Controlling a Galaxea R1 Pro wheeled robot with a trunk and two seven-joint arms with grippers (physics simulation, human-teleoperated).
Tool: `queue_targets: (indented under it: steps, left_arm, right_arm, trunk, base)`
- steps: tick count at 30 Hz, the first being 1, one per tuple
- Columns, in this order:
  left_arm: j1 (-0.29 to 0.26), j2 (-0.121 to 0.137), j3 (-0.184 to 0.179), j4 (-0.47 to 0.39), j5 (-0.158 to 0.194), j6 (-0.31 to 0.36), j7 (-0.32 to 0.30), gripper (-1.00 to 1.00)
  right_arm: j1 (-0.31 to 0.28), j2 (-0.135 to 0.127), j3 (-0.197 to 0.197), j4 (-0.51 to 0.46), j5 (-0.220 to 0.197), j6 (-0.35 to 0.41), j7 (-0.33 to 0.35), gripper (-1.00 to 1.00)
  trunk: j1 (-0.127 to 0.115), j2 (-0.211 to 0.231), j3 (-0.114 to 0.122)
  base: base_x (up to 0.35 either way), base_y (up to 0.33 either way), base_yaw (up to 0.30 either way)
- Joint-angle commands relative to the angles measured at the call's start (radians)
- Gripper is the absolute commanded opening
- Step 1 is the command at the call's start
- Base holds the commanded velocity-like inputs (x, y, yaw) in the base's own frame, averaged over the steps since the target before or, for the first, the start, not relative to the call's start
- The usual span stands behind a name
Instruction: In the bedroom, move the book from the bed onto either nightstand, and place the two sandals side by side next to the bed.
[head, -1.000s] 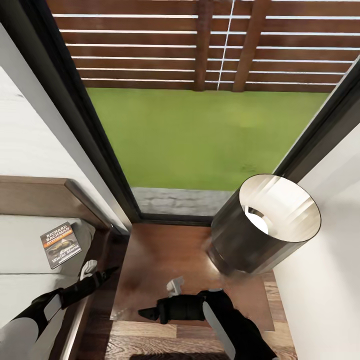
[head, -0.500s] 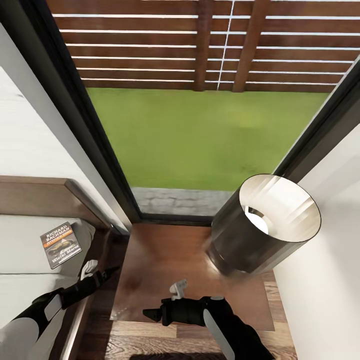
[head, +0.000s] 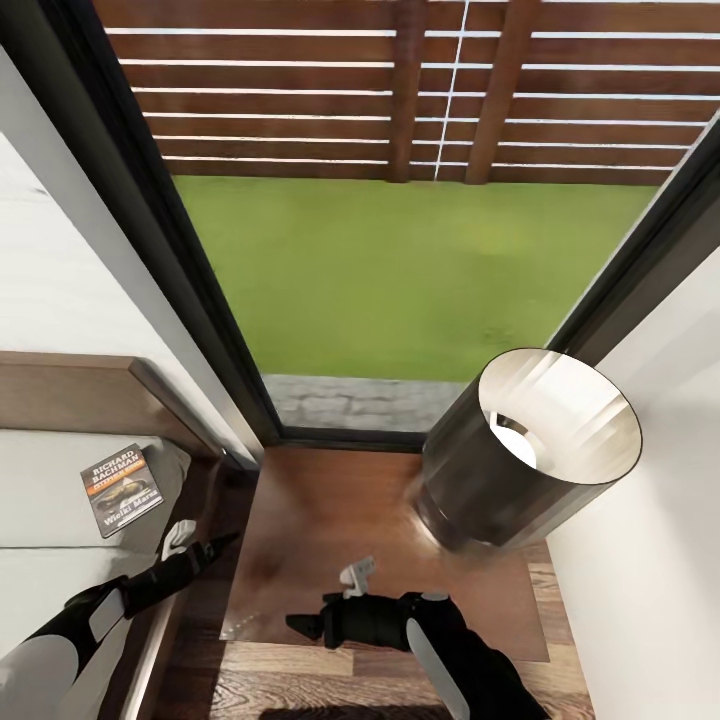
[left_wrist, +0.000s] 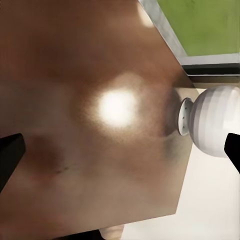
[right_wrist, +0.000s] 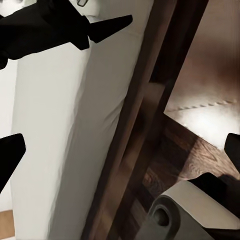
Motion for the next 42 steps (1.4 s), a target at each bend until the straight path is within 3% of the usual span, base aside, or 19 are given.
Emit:
queue_targets:
  steps: [1,4,9,12,13,15,16,18,19,20,21,24,27,31,42]
  left_arm:
    - [0.0,0.0,-0.003,0.0,0.01,0.01,-0.002,1.0]
    - [0.0,0.0,-0.003,0.001,0.01,0.01,-0.002,1.0]
    - [0.0,0.0,-0.003,0.001,0.01,0.01,-0.002,1.0]
    - [0.0,-0.005,-0.003,0.002,0.01,0.01,-0.002,1.0]
    - [0.0,-0.01,-0.003,0.002,0.01,0.01,-0.002,1.0]
    - [0.0,-0.013,-0.003,0.002,0.01,0.01,-0.002,1.0]
    - [0.0,-0.016,-0.003,0.002,0.01,0.01,-0.002,1.0]
    - [0.0,-0.018,-0.003,0.002,0.01,0.01,-0.002,1.0]
    - [0.0,-0.019,-0.003,0.002,0.01,0.01,-0.002,1.0]
    - [0.0,-0.02,-0.003,0.002,0.01,0.01,-0.002,1.0]
    - [0.0,-0.02,-0.003,0.002,0.01,0.01,-0.002,1.0]
    - [0.0,-0.021,-0.003,0.003,0.01,0.01,-0.002,1.0]
    - [0.0,-0.028,-0.003,0.003,0.01,0.01,-0.002,1.0]
    - [0.0,-0.033,-0.003,0.003,0.01,0.01,-0.001,1.0]
    - [0.0,-0.035,-0.003,0.003,0.01,0.01,-0.001,1.0]
  right_arm:
    - [0.0,0.0,0.0,-0.001,-0.01,0.008,-0.001,1.0]
    - [0.0,0.001,-0.001,-0.004,-0.029,0.001,-0.001,1.0]
    - [-0.001,0.002,-0.002,-0.013,-0.14,-0.077,-0.013,1.0]
    - [-0.003,0.002,-0.002,-0.015,-0.257,-0.238,-0.145,1.0]
    - [-0.003,0.003,-0.002,-0.014,-0.323,-0.284,-0.184,1.0]
    - [-0.003,0.003,-0.002,-0.014,-0.379,-0.307,-0.2,1.0]
    - [-0.003,0.002,-0.002,-0.011,-0.443,-0.323,-0.209,1.0]
    - [-0.004,0.002,-0.002,-0.007,-0.51,-0.335,-0.216,1.0]
    - [-0.004,0.001,-0.002,0.014,-0.618,-0.346,-0.221,1.0]
    - [-0.005,0.001,-0.003,0.038,-0.682,-0.351,-0.223,1.0]
    - [-0.005,0.001,-0.003,0.052,-0.714,-0.352,-0.224,1.0]
    - [-0.029,0.0,-0.003,0.14,-0.877,-0.356,-0.226,1.0]
    - [-0.081,0.0,-0.003,0.209,-0.975,-0.352,-0.226,1.0]
    - [-0.099,0.0,-0.002,0.234,-1.006,-0.343,-0.224,1.0]
    - [-0.105,0.002,0.008,0.228,-1.011,-0.346,-0.215,1.0]
  trunk:
    - [0.0,0.0,-0.001]
    - [0.0,0.0,-0.001]
    - [0.0,0.0,-0.001]
    - [0.0,0.0,-0.001]
    - [0.0,0.0,-0.001]
    - [0.0,0.0,-0.001]
    - [0.0,0.0,-0.001]
    - [0.0,0.0,-0.001]
    - [0.0,0.0,-0.001]
    - [0.0,0.0,-0.001]
    - [0.0,0.0,-0.001]
    - [0.0,0.0,-0.001]
    - [0.0,0.0,-0.001]
    - [0.0,0.0,-0.001]
    - [0.0,0.0,-0.001]
  base:
    - [0.0,0.0,0.0]
    - [0.0,0.0,0.0]
    - [0.0,0.0,0.0]
    - [0.0,0.0,0.0]
    - [0.0,0.0,0.0]
    - [0.0,0.0,0.0]
    - [0.0,0.0,0.0]
    - [0.0,0.0,0.0]
    - [0.0,0.0,0.0]
    - [0.0,0.0,0.0]
    - [0.0,0.0,0.0]
    - [0.0,0.0,0.0]
    - [0.0,0.0,0.0]
    - [0.0,0.0,0.0]
    - [0.0,0.0,0.0]
